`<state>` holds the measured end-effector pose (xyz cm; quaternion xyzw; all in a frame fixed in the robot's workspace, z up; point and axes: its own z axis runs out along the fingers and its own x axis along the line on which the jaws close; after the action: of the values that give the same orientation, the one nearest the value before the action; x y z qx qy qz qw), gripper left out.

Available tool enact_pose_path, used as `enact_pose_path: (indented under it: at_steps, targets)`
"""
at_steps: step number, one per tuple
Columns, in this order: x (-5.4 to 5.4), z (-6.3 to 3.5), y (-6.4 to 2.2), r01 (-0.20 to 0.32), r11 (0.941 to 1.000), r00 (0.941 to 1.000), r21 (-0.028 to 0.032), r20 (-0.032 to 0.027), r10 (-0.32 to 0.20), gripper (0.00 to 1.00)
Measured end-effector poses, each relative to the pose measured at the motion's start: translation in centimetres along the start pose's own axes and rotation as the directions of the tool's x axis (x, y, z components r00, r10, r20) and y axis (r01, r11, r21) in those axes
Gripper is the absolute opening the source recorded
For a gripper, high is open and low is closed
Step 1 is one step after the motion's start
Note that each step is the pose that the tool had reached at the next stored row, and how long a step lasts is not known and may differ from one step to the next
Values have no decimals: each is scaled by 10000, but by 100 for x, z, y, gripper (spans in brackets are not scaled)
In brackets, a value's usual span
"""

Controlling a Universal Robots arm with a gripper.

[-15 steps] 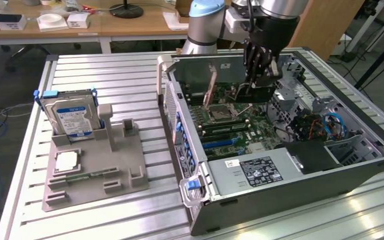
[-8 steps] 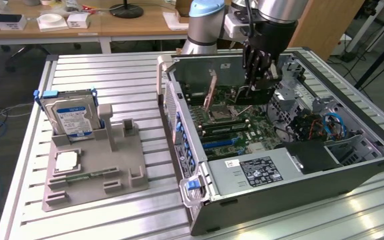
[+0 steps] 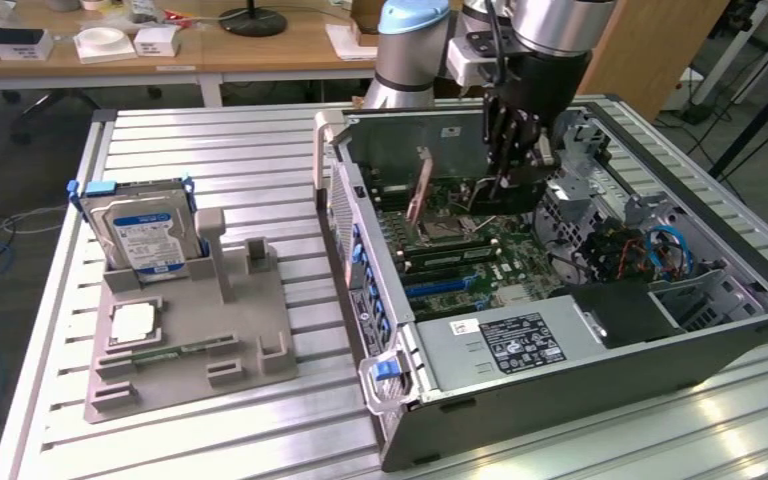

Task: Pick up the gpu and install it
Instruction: 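Insert the gpu into the slot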

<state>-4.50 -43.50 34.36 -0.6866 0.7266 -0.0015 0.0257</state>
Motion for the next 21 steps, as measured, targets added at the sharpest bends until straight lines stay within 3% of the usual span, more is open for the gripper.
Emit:
enact_pose_path:
  at_steps: [21]
  targets:
    - [11, 327, 12, 326, 9995, 9995, -8, 11, -326, 26]
